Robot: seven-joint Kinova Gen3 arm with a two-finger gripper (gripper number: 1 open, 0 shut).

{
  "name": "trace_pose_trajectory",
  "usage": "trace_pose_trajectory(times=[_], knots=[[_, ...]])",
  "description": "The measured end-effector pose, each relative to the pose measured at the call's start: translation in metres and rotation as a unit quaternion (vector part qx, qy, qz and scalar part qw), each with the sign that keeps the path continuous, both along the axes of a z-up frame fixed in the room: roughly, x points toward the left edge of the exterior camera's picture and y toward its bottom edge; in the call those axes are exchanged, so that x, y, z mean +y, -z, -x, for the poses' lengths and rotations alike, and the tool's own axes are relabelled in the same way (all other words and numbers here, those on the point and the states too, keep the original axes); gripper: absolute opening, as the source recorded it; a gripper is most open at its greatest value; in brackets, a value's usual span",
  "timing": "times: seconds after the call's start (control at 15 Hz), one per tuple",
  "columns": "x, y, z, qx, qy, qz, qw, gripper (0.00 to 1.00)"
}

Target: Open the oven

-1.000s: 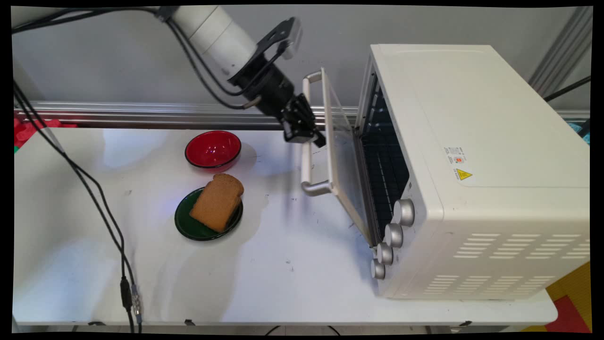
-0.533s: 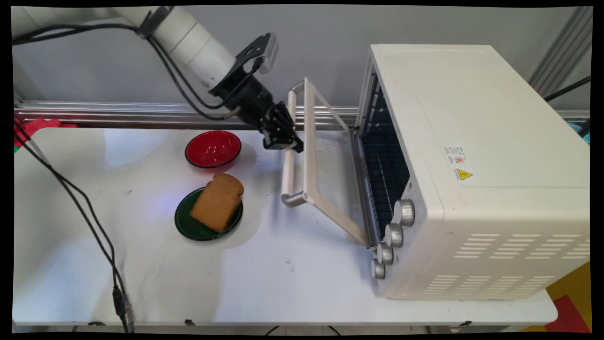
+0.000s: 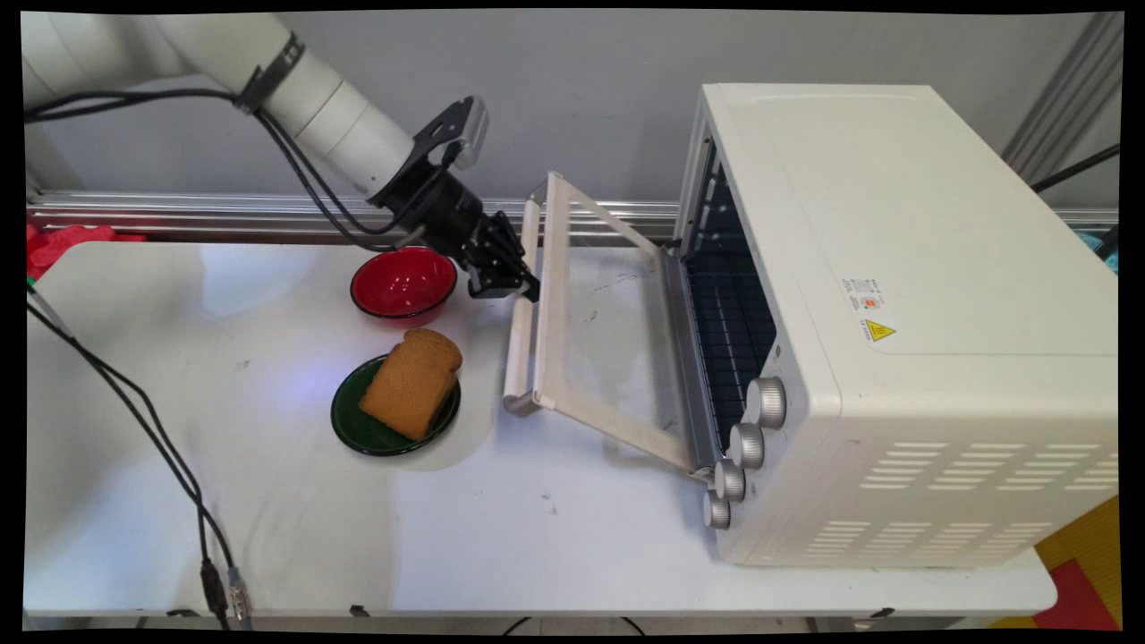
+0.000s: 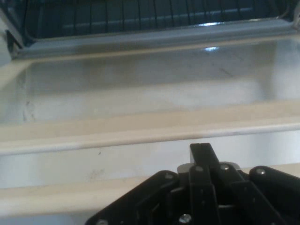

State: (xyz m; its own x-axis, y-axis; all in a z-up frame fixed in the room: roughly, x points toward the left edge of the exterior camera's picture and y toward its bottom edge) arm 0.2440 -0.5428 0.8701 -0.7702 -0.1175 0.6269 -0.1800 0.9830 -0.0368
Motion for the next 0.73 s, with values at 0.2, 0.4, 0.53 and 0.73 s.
trace_pose_trajectory(times=[0.2, 0.4, 0.53, 0.73], knots=[[0.000, 0.012, -0.011, 0.006, -0.006, 0.000, 1.0000, 0.00], [0.001, 0.022, -0.020, 0.014, -0.009, -0.001, 0.9999, 0.00], [0.003, 0.025, -0.025, 0.016, -0.010, -0.002, 0.9998, 0.00], [0.006, 0.028, -0.034, 0.019, -0.012, -0.003, 0.9997, 0.00]])
